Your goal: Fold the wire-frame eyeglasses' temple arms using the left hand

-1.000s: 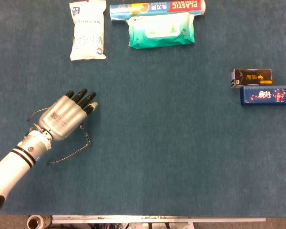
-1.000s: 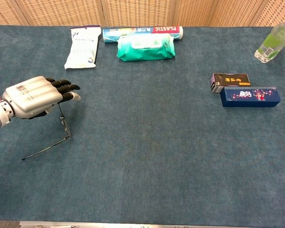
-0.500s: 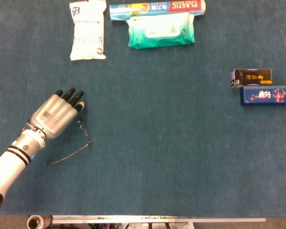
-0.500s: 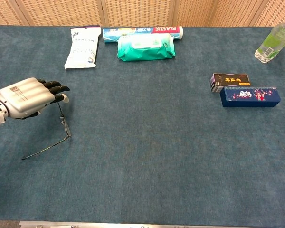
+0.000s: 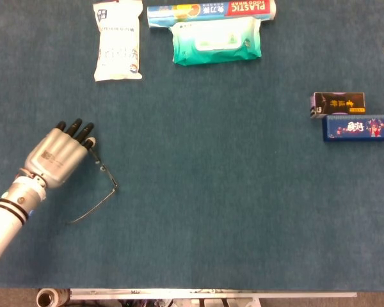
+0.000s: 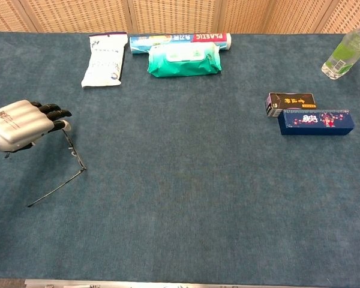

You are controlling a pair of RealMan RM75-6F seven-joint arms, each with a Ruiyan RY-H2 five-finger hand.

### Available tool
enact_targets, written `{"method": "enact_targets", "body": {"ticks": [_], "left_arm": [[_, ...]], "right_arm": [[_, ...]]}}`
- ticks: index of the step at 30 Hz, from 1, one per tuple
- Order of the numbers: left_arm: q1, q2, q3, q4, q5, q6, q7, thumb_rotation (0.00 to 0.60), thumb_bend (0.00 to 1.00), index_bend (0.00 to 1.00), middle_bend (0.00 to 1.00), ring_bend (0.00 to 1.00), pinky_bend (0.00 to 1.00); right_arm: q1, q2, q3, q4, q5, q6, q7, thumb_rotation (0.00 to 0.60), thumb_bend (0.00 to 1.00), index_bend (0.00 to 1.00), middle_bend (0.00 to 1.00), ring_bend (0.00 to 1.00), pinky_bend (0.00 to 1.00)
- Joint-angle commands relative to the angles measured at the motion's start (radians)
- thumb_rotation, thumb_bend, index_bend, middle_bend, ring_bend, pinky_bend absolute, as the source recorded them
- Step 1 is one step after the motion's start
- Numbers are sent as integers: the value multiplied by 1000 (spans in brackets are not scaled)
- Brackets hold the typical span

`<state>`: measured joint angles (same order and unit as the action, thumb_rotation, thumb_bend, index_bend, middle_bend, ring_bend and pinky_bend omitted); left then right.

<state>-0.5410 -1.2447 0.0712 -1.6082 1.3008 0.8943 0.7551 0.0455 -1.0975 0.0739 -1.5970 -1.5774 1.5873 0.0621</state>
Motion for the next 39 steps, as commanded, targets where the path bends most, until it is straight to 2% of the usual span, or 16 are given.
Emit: {"method": "enact_targets", "body": {"ticks": [1, 11, 29, 35, 39], "left_arm": [[6, 13, 10, -5, -9, 8, 9, 600, 1000, 198, 100, 90, 233], [29, 69, 48, -36, -53, 34, 50, 600, 1000, 200, 103, 90, 233], [78, 142, 102, -94, -61, 90, 55, 600, 1000, 200, 113, 91, 235], [92, 162, 108, -119, -59, 114, 58, 600, 1000, 200, 114, 91, 236], [100, 171, 92, -132, -34, 148, 25, 600, 1000, 199, 113, 89, 237]], "right_arm": [[0, 0, 0, 0, 0, 0, 0, 600, 360, 523, 434, 262, 385], [1, -2, -1, 0, 0, -3, -2, 600, 360, 523, 434, 263, 385], [0, 2, 0, -3, -2, 2, 3, 600, 360, 523, 434, 263, 385], [0, 1, -3, -2, -5, 0, 0, 600, 360, 523, 434, 263, 385], [1, 0, -3, -3, -5, 0, -1, 600, 360, 523, 434, 263, 385]]}}
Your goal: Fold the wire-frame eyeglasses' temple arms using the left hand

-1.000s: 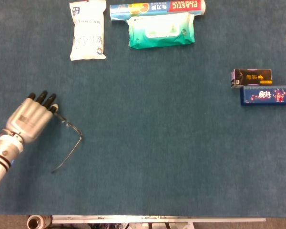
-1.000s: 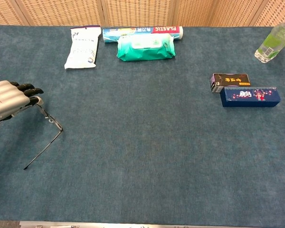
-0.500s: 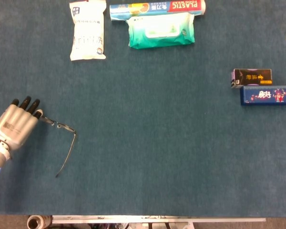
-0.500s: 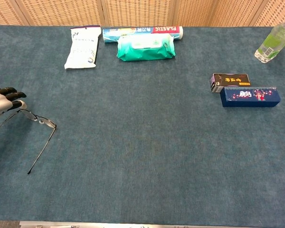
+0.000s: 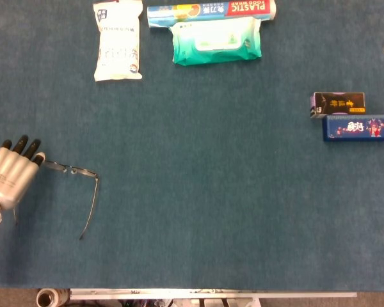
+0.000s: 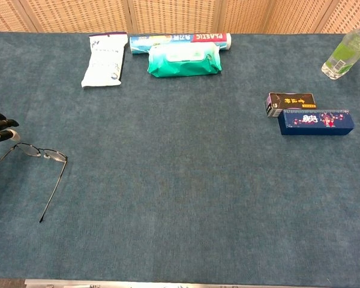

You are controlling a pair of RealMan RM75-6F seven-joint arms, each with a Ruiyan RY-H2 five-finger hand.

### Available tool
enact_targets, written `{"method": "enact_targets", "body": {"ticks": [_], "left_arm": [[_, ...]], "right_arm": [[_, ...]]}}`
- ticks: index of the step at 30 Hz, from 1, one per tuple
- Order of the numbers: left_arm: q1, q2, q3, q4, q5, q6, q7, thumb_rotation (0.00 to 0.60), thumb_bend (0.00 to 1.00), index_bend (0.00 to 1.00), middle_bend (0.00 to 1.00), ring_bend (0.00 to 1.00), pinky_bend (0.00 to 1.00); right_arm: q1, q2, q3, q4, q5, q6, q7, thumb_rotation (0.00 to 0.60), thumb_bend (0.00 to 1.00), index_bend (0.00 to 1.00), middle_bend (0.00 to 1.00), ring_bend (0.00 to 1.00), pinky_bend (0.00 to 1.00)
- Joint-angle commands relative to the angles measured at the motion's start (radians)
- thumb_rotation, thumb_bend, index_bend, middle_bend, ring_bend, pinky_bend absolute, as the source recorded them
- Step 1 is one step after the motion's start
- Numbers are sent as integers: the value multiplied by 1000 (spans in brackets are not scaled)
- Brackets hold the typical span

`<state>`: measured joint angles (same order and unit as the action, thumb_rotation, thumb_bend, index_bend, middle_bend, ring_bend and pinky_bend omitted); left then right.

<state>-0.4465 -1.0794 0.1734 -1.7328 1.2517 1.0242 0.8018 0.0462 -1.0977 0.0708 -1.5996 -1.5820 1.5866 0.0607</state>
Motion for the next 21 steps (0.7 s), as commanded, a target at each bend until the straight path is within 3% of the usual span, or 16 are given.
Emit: {"method": "enact_targets", "body": {"ticks": [1, 6, 12, 16, 21], "left_arm": [[8, 8, -15, -9, 22, 28, -36, 600, 1000, 198, 111, 87, 237], [36, 27, -31, -13, 71, 72, -180, 600, 1000, 204, 107, 81, 237], [74, 55, -24, -9, 125, 96, -363, 600, 1000, 353, 83, 54, 232], [80, 72, -17, -17, 128, 75, -407, 600, 1000, 430, 47, 35, 215], [75, 78, -15, -30, 110, 29, -422, 600, 1000, 445, 13, 10, 195]], "right_arm": [[0, 0, 0, 0, -1, 1, 0, 600, 360, 523, 434, 263, 385], [-2, 3, 2, -1, 1, 6, 4, 600, 361, 523, 434, 263, 385], [-1, 3, 0, -2, -1, 3, 3, 600, 360, 523, 434, 263, 385], [-1, 0, -2, -2, -3, 0, 0, 600, 360, 523, 434, 263, 385], [-1, -1, -2, -1, -3, 0, -2, 600, 360, 523, 434, 263, 385]]}}
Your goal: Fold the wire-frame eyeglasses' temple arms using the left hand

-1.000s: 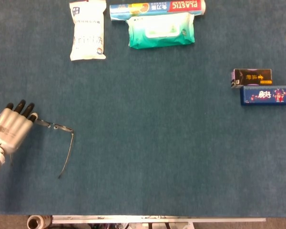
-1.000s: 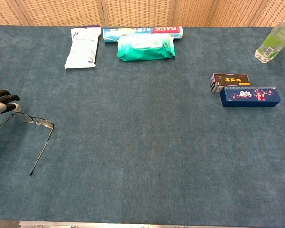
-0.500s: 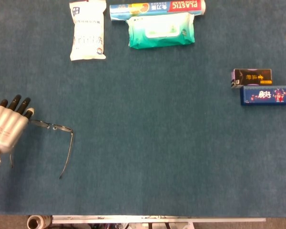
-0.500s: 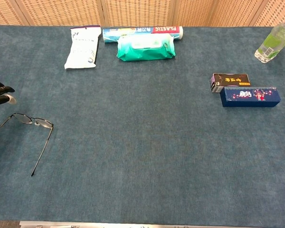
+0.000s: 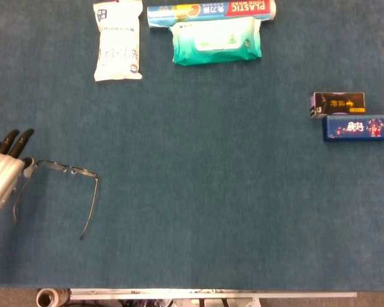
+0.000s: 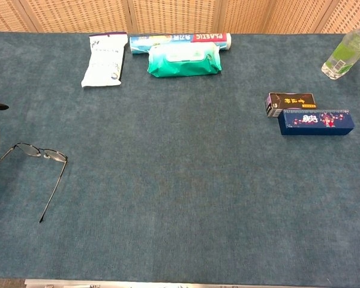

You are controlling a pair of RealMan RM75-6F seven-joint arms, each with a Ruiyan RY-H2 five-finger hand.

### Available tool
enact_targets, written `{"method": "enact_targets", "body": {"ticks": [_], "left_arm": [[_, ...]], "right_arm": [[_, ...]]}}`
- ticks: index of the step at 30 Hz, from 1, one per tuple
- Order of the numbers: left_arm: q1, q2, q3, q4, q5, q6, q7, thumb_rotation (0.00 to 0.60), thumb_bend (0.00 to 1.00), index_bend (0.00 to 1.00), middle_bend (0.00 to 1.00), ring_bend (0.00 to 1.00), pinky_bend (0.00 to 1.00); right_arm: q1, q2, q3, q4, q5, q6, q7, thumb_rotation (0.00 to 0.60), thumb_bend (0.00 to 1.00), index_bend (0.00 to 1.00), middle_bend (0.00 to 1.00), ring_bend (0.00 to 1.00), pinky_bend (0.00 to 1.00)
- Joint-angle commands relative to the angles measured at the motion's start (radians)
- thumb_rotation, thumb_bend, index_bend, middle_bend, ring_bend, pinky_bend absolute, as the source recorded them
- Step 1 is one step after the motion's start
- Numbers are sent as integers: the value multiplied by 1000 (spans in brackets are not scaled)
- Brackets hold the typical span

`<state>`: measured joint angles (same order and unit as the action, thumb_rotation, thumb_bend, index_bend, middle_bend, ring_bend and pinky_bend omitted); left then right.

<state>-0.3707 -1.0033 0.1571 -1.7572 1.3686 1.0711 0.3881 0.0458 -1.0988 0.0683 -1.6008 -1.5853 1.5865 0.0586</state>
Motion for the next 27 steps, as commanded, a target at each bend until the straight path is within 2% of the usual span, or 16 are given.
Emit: {"method": "enact_targets", "body": {"ticks": [1, 10, 27], "left_arm": [[-2, 0, 0, -6, -9, -24, -12, 600, 1000, 445, 9, 7, 193], [-20, -34, -16, 5, -4, -75, -50, 600, 1000, 435, 0, 0, 188], [-66, -93, -49, 42, -59, -151, -11, 600, 1000, 423, 0, 0, 182]], "right_arm": [[0, 0, 0, 0, 1, 0, 1, 600, 360, 523, 434, 263, 385], [-1, 4, 1, -1, 1, 3, 7, 600, 360, 523, 434, 263, 385], [-3, 9, 3, -2, 2, 6, 14, 600, 360, 523, 434, 262, 385]]}}
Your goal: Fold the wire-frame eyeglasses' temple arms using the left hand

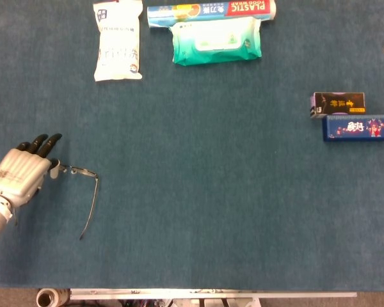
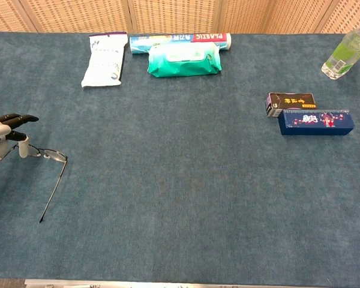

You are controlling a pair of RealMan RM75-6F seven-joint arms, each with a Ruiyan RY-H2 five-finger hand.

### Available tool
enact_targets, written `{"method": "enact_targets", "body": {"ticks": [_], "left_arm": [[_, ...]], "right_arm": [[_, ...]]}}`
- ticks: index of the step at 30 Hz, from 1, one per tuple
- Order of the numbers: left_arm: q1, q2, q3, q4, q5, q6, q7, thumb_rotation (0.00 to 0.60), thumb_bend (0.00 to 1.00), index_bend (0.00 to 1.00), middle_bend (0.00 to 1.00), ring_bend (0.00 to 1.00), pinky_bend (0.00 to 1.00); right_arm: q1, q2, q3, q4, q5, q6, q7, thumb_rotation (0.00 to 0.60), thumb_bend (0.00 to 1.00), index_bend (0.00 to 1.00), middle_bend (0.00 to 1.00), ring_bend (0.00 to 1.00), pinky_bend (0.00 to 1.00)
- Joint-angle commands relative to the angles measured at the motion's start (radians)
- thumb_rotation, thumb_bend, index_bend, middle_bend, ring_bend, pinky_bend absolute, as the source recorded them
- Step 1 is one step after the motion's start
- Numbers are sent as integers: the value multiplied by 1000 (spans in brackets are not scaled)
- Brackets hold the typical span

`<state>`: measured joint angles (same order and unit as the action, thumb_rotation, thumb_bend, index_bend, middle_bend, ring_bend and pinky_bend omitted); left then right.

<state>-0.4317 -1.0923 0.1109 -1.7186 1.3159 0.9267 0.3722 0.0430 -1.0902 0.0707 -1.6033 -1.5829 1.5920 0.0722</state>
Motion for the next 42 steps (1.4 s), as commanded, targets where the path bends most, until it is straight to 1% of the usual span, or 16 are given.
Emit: {"method": "enact_targets", "body": {"ticks": [1, 29, 42], "left_arm": [[-7, -5, -3, 5, -9, -11, 8, 600, 1000, 423, 0, 0, 182], [-61, -51, -17, 54, -77, -63, 71, 600, 1000, 423, 0, 0, 182], [-120, -99, -38, 70, -118, -100, 135, 600, 1000, 423, 0, 0, 181]], "right_arm": [[0, 0, 0, 0, 0, 1, 1, 600, 360, 523, 434, 262, 385], [-4, 4, 1, 1, -2, 7, 7, 600, 360, 523, 434, 263, 385], [-5, 7, 1, 0, -4, 10, 11, 600, 360, 523, 434, 263, 385]]}}
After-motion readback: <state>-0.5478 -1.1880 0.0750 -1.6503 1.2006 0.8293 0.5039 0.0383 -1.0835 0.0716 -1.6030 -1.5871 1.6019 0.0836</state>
